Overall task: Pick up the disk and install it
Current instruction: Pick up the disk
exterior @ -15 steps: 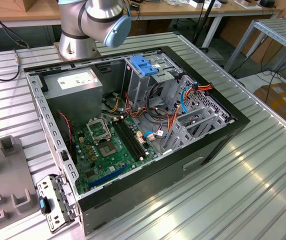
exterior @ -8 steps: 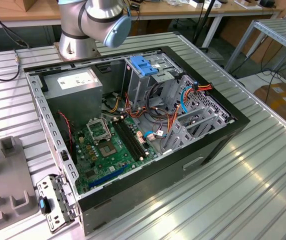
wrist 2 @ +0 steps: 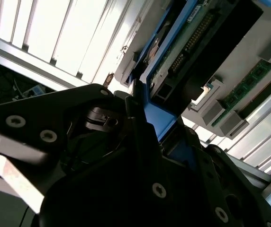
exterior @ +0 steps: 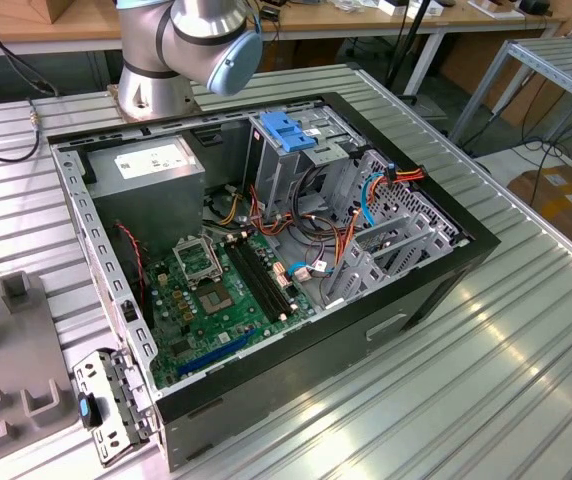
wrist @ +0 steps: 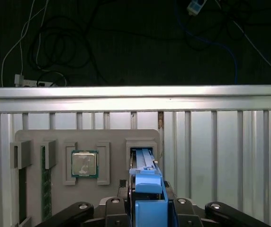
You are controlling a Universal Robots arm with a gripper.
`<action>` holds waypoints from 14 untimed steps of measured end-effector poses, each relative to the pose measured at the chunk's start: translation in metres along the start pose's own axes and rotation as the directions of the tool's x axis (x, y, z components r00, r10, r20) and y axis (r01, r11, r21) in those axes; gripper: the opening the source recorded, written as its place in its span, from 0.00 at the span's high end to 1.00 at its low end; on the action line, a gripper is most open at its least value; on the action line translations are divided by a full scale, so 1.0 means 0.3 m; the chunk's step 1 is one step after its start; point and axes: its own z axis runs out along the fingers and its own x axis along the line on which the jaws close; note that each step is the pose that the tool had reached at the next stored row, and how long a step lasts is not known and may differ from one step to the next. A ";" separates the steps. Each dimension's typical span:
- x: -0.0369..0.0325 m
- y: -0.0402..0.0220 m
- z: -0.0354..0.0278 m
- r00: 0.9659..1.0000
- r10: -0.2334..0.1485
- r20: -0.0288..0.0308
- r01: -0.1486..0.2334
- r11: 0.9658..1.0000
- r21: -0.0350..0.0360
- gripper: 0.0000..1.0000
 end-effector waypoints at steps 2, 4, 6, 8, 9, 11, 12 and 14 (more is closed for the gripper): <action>0.000 0.000 0.000 1.000 0.000 0.000 0.000 1.000 0.000 0.63; 0.000 0.000 0.000 1.000 0.000 0.000 0.000 1.000 0.000 0.63; 0.000 0.000 0.000 1.000 -0.004 0.000 0.004 1.000 0.000 0.63; 0.000 0.000 0.000 1.000 -0.014 0.000 0.014 1.000 0.000 0.63; 0.000 0.000 0.000 1.000 -0.014 0.000 0.014 1.000 0.000 0.63; 0.000 0.000 0.000 1.000 -0.014 0.000 0.014 1.000 0.000 0.63; 0.000 0.000 0.000 1.000 -0.014 0.000 0.014 1.000 0.000 0.63; 0.000 0.000 0.000 1.000 -0.014 0.000 0.014 1.000 0.000 0.63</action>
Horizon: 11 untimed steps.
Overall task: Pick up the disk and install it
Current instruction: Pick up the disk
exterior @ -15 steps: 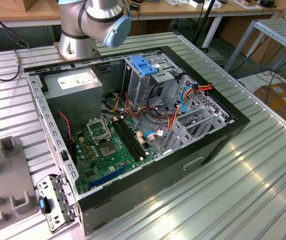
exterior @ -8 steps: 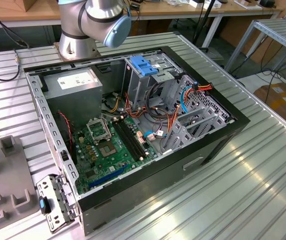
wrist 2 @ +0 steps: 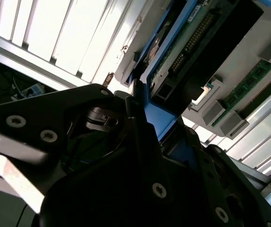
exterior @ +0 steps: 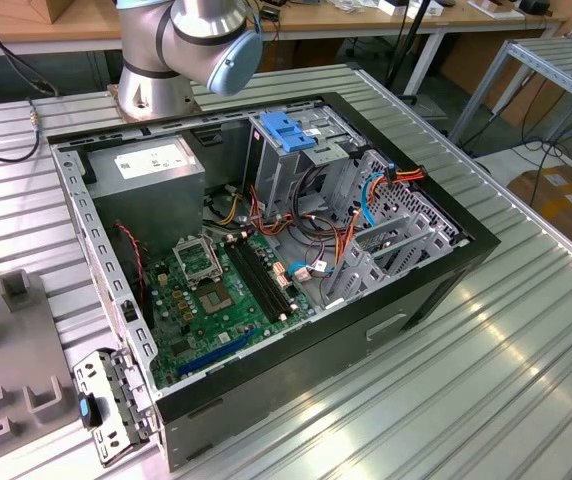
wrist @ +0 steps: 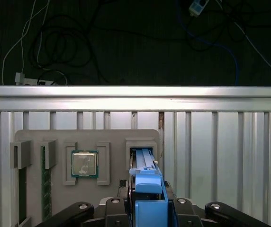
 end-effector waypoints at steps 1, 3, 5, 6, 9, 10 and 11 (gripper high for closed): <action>0.000 0.000 0.000 1.000 0.000 0.000 0.000 1.000 0.000 0.63; 0.000 0.000 0.000 1.000 0.000 0.000 0.000 1.000 0.000 0.63; 0.000 0.000 0.000 1.000 0.001 0.000 -0.001 1.000 0.000 0.63; 0.000 0.000 0.000 1.000 0.005 0.000 -0.005 1.000 0.000 0.63; 0.000 0.000 0.000 1.000 0.011 0.000 -0.011 1.000 0.000 0.63; 0.000 0.000 0.000 1.000 0.011 0.000 -0.011 1.000 0.000 0.63; 0.000 0.000 0.000 1.000 0.011 0.000 -0.011 1.000 0.000 0.63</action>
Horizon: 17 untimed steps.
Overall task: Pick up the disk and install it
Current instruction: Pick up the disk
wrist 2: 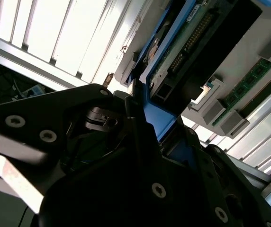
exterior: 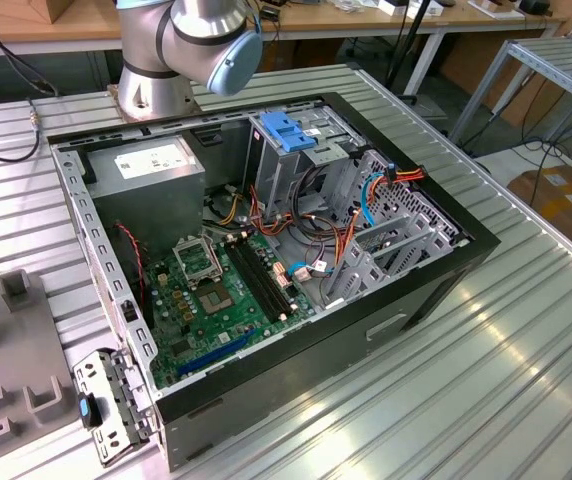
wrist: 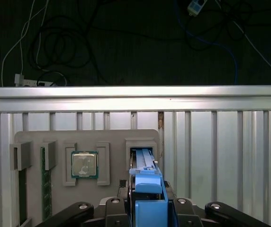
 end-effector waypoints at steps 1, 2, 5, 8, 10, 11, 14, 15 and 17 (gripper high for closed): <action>0.000 0.000 0.000 1.000 0.000 0.000 0.000 1.000 0.000 0.63; 0.000 0.000 0.000 1.000 0.000 0.000 0.000 1.000 0.000 0.63; 0.000 0.000 0.000 1.000 0.000 0.000 0.000 1.000 0.000 0.63; 0.000 0.000 -0.002 1.000 0.000 0.000 0.000 1.000 0.000 0.63; 0.000 0.000 -0.006 1.000 0.000 0.000 0.000 1.000 0.000 0.63; 0.000 0.000 -0.008 1.000 0.000 0.000 0.000 1.000 0.000 0.63; 0.000 0.000 -0.026 1.000 0.000 0.000 0.000 1.000 0.000 0.63; 0.000 0.000 -0.034 1.000 0.000 0.000 0.000 1.000 0.000 0.63; 0.000 0.000 -0.047 1.000 0.000 0.000 0.000 1.000 0.000 0.63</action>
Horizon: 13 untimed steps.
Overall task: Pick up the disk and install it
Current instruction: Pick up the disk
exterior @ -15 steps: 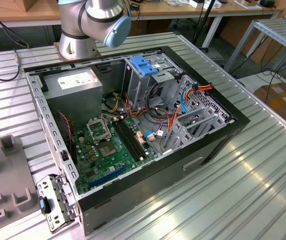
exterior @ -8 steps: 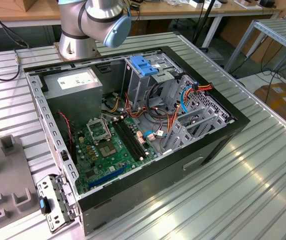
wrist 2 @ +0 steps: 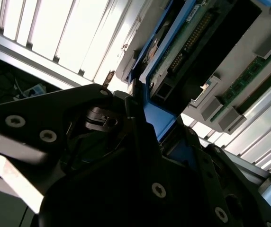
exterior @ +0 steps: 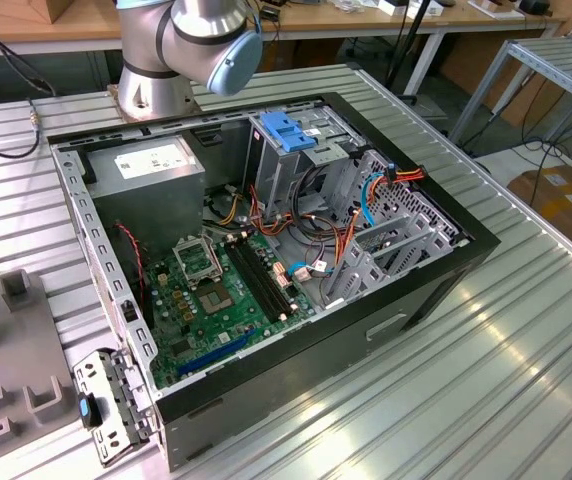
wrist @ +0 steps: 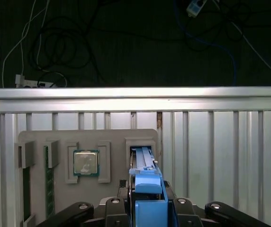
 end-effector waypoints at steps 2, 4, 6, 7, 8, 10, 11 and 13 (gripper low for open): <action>0.000 0.000 -0.014 1.000 0.000 0.000 0.000 1.000 0.000 0.63; 0.000 0.000 -0.033 1.000 0.000 0.000 0.000 1.000 0.000 0.63; 0.000 0.000 -0.065 1.000 0.000 0.000 0.000 1.000 0.000 0.63; 0.000 0.000 -0.075 1.000 0.000 0.000 0.000 1.000 0.000 0.63; 0.000 0.000 -0.083 1.000 0.000 0.000 0.000 1.000 0.000 0.63; 0.000 0.000 -0.104 1.000 0.000 0.000 0.000 1.000 0.000 0.63; 0.000 0.000 -0.112 1.000 0.000 0.000 0.000 1.000 0.000 0.63; 0.000 0.000 -0.139 1.000 0.000 0.000 0.000 1.000 0.000 0.63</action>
